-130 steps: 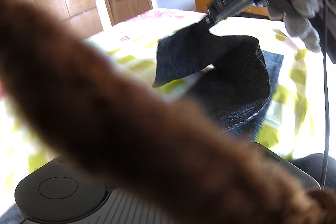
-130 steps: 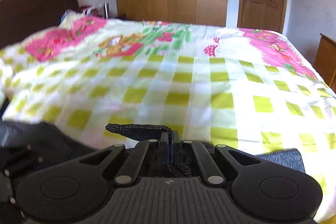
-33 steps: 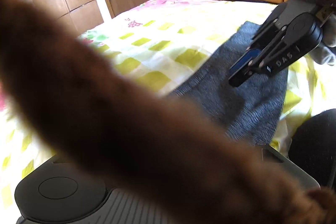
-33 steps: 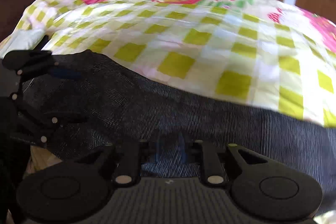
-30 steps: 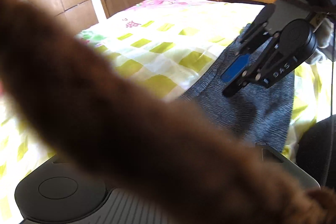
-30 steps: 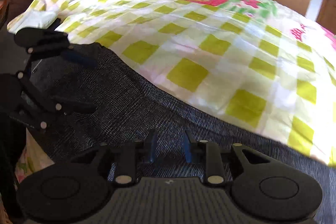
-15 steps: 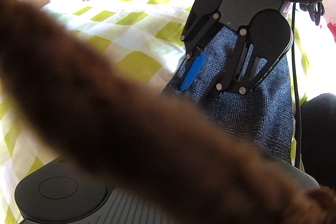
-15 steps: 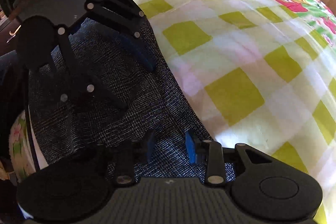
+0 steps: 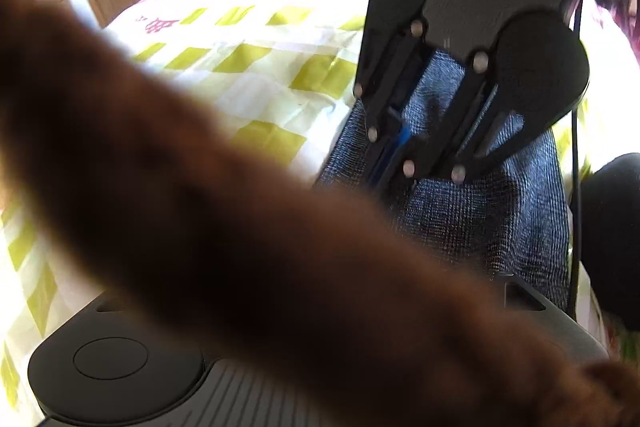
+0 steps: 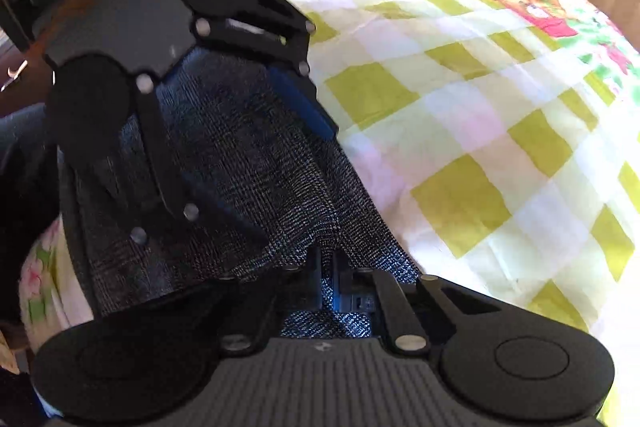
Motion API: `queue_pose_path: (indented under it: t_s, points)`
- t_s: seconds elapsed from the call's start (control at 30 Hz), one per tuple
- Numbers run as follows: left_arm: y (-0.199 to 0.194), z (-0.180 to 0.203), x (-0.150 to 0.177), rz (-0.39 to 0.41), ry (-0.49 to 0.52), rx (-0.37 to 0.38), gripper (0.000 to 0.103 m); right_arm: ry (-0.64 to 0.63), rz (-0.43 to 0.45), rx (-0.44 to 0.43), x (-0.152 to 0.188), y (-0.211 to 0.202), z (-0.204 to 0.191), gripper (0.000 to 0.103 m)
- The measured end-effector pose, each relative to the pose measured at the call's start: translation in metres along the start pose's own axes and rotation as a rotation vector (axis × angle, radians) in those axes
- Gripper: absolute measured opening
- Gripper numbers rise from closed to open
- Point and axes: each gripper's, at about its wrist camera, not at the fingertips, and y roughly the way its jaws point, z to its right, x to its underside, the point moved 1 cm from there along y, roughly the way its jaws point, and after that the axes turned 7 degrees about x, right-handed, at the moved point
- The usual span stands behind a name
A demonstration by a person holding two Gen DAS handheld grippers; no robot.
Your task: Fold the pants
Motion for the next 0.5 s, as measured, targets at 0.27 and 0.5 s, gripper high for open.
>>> queue_pose_path:
  t_s: [0.27, 0.5]
  points:
    - [-0.001, 0.006, -0.009, -0.013, 0.029, 0.037, 0.024, 0.013, 0.067, 0.033, 0.005, -0.032, -0.004, 0.022]
    - [-0.001, 0.013, -0.005, -0.018, 0.051, -0.006, 0.015, -0.077, 0.045, 0.012, 0.005, 0.000, -0.006, 0.042]
